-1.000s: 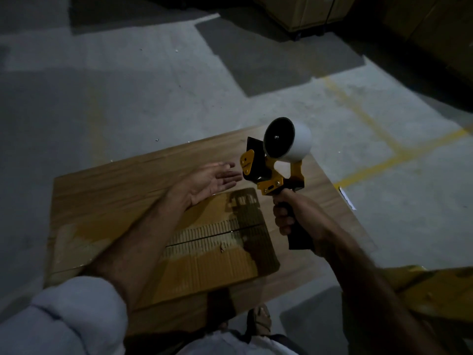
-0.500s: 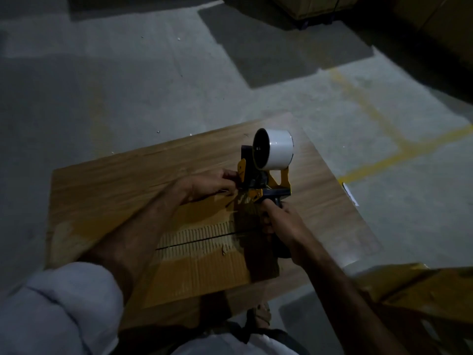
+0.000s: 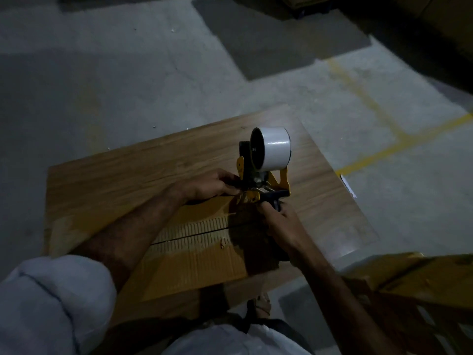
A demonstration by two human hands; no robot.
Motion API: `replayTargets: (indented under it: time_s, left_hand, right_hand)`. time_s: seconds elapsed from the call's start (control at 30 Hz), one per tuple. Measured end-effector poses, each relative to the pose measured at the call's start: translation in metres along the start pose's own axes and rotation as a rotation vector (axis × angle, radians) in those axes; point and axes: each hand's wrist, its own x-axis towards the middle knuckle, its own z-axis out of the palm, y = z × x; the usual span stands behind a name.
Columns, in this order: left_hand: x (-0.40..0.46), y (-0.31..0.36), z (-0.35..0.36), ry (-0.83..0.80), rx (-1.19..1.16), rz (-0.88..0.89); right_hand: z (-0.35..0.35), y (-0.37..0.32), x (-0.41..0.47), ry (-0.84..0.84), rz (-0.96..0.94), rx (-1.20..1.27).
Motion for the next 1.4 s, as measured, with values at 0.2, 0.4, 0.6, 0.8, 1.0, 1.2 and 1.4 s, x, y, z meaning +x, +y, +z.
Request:
replayTargets:
  time_s: [0.2, 0.4, 0.6, 0.8, 1.0, 1.2, 1.4]
  left_hand:
    - [0.003, -0.004, 0.002, 0.023, -0.024, 0.003]
    - [0.003, 0.002, 0.0, 0.041, -0.025, 0.046]
    - [0.0, -0.002, -0.012, 0.212, 0.029, 0.173]
    - [-0.007, -0.002, 0.002, 0.476, 0.412, 0.249]
    - [0.0, 0.003, 0.0, 0.519, 0.34, 0.192]
    - [0.001, 0.004, -0.003, 0.519, 0.309, 0.135]
    - [-0.001, -0.002, 0.015, 0.626, 0.475, 0.433]
  right_hand:
    - [0.002, 0.038, -0.048, 0.084, -0.031, -0.003]
    - [0.005, 0.043, -0.053, 0.17, -0.047, -0.07]
    - [0.0, 0.017, -0.01, 0.135, -0.153, -0.124]
    - [-0.013, 0.024, -0.001, 0.082, -0.093, -0.127]
    - [-0.012, 0.027, -0.004, 0.036, -0.141, -0.14]
    - [-0.011, 0.031, -0.018, 0.04, -0.146, -0.157]
    - [-0.01, 0.066, -0.051, 0.118, -0.065, -0.108]
